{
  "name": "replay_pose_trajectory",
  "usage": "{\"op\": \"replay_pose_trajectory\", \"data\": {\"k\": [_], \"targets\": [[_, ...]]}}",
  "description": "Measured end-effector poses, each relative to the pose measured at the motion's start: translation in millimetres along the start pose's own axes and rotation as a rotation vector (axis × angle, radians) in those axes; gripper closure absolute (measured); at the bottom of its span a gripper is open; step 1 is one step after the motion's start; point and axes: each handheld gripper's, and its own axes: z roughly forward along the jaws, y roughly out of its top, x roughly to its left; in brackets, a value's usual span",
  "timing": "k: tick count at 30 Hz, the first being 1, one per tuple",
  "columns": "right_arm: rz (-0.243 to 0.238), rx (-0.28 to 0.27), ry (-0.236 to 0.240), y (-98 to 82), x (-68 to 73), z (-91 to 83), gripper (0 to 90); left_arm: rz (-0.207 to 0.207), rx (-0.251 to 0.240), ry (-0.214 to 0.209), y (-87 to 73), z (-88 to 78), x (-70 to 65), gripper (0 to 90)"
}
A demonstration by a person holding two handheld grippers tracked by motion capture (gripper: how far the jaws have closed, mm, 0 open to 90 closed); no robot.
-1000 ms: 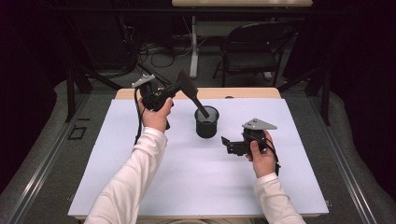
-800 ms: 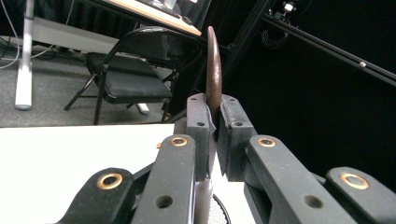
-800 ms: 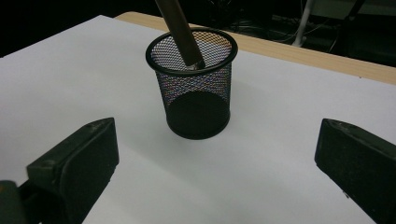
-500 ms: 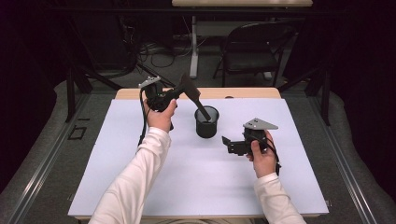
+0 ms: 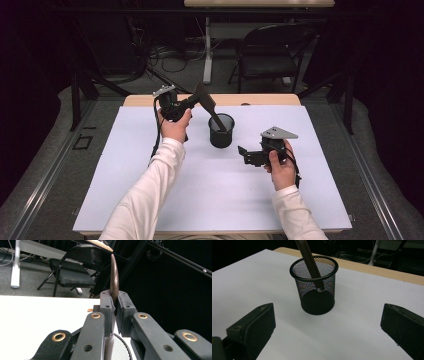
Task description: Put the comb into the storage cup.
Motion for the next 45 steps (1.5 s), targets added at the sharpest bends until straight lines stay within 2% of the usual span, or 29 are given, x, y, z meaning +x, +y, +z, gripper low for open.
{"op": "replay_pose_trajectory", "data": {"k": [5,22,34,45], "targets": [[-0.003,0.0,0.0,0.0,0.2,0.0,0.0,0.001,0.016,0.001,-4.7,3.9,0.7,84.5],[-0.003,0.005,-0.001,-0.2,1.9,-0.3,0.0,-0.033,0.032,-0.002,-19.0,12.0,6.3,84.5],[-0.008,0.008,-0.003,-0.5,2.1,-0.3,0.0,-0.036,0.044,-0.004,-23.7,14.3,7.4,84.5],[-0.01,0.009,-0.003,-1.0,2.9,0.9,0.0,-0.061,0.04,0.002,-27.5,14.2,12.7,84.4]]}}
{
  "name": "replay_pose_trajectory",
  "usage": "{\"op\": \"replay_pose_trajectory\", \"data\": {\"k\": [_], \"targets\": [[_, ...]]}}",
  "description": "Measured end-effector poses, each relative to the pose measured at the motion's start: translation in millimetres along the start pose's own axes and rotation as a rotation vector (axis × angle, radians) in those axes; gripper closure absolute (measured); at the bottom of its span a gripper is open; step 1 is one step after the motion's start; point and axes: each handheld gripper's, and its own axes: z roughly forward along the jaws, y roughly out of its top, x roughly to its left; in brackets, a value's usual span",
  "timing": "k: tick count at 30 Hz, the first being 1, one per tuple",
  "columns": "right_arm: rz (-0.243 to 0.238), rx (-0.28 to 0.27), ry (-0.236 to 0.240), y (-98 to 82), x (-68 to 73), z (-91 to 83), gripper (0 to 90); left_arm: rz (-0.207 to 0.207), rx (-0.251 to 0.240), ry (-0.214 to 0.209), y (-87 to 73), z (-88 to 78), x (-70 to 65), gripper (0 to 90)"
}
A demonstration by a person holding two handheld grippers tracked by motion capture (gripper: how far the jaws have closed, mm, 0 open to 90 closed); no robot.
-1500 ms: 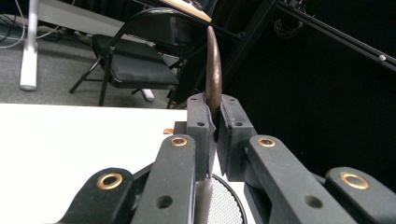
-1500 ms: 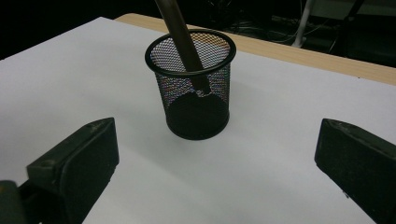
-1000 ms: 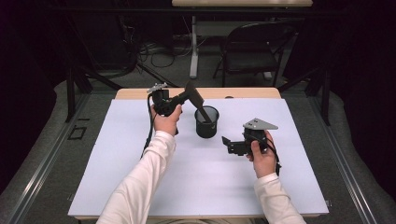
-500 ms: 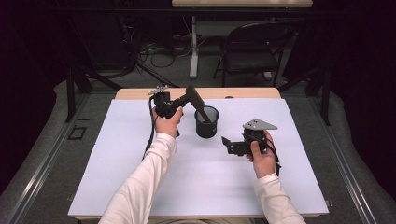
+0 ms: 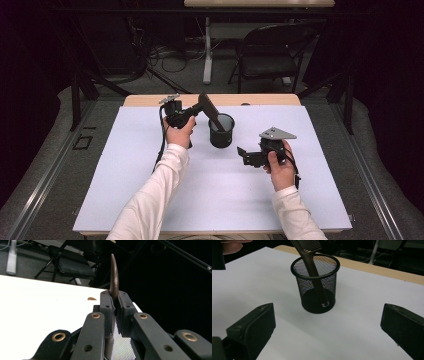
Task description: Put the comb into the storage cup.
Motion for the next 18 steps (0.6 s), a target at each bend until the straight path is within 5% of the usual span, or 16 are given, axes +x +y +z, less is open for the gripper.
{"op": "replay_pose_trajectory", "data": {"k": [18], "targets": [[-0.001,0.002,0.0,0.1,1.0,0.5,0.0,-0.035,0.001,0.028,-1.8,-3.1,8.6,83.4]]}}
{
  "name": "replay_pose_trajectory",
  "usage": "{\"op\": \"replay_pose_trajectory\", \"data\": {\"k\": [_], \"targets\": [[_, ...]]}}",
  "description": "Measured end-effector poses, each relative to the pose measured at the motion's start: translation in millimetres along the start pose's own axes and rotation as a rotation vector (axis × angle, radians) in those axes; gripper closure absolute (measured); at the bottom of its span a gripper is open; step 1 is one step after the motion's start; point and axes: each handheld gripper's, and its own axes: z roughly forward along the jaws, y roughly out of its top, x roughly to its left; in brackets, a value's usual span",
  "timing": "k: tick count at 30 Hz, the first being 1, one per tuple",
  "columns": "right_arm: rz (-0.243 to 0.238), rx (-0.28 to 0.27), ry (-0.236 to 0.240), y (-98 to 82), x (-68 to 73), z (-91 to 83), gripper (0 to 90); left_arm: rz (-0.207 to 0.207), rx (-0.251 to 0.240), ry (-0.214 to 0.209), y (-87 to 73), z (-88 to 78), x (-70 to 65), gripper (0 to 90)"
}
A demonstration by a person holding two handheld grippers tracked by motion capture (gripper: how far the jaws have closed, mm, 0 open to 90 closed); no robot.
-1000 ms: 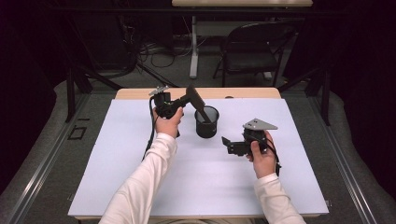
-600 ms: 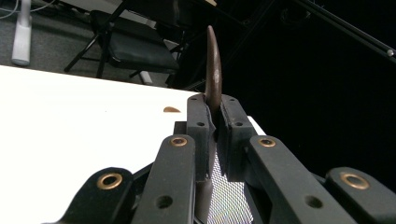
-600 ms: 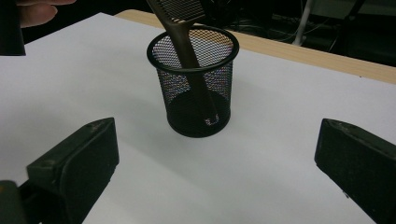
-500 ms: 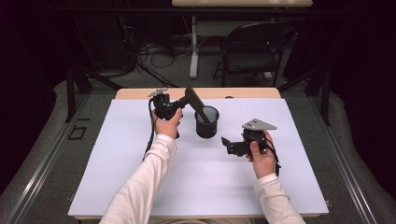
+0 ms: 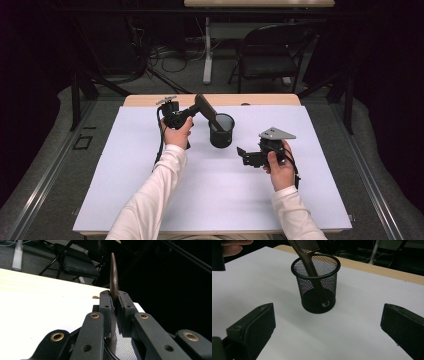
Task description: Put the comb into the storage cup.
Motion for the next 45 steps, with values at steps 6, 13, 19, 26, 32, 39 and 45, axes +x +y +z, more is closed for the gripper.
{"op": "replay_pose_trajectory", "data": {"k": [6,13,19,26,32,39,45], "targets": [[-0.004,0.002,0.002,0.2,-0.1,-0.3,0.0,-0.004,-0.01,0.016,-1.3,-0.2,2.5,82.4],[-0.005,-0.002,0.001,0.1,0.2,0.0,0.0,-0.003,-0.007,0.016,-1.9,-0.4,3.6,81.5],[-0.003,0.002,0.001,0.2,0.1,-0.3,0.0,-0.002,-0.003,0.014,-2.6,0.4,3.2,80.8],[-0.004,0.001,0.002,0.2,-0.1,-0.4,0.0,0.001,0.0,0.016,-2.6,0.4,3.1,79.3],[-0.006,-0.001,0.001,0.1,0.2,0.0,0.0,0.005,0.011,0.02,-1.7,-0.4,4.6,75.3],[-0.008,0.0,0.0,0.2,0.2,-0.1,0.0,-0.011,0.014,0.017,-1.0,-0.1,7.2,63.5],[-0.006,0.004,0.001,0.0,0.1,0.1,0.0,-0.011,0.003,0.015,-0.3,-0.4,7.7,53.1]]}}
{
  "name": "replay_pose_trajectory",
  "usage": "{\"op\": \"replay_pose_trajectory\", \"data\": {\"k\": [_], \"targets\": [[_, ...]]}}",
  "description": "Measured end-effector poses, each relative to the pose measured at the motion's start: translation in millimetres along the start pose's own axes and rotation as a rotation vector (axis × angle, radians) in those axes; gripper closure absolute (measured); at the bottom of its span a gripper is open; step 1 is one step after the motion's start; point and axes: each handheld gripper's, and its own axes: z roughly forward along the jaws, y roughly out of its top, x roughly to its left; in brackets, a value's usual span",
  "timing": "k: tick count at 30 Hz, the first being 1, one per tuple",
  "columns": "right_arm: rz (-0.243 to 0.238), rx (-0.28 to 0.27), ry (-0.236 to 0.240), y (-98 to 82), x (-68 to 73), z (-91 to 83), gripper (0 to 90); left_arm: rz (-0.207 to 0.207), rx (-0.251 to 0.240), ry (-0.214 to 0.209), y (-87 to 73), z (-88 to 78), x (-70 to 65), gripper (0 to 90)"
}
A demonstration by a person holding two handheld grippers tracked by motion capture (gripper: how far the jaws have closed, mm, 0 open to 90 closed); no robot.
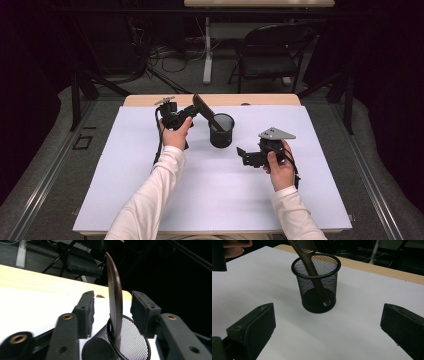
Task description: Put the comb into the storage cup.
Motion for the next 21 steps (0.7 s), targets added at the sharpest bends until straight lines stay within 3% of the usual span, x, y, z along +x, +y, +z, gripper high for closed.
{"op": "replay_pose_trajectory", "data": {"k": [12,21], "targets": [[-0.002,0.003,-0.001,-0.6,0.7,1.3,0.0,-0.003,-0.003,-0.012,0.9,-0.5,0.3,37.8],[-0.001,0.006,-0.001,-1.1,0.8,1.9,0.0,0.027,0.003,0.002,1.0,-1.2,-1.6,30.2]]}}
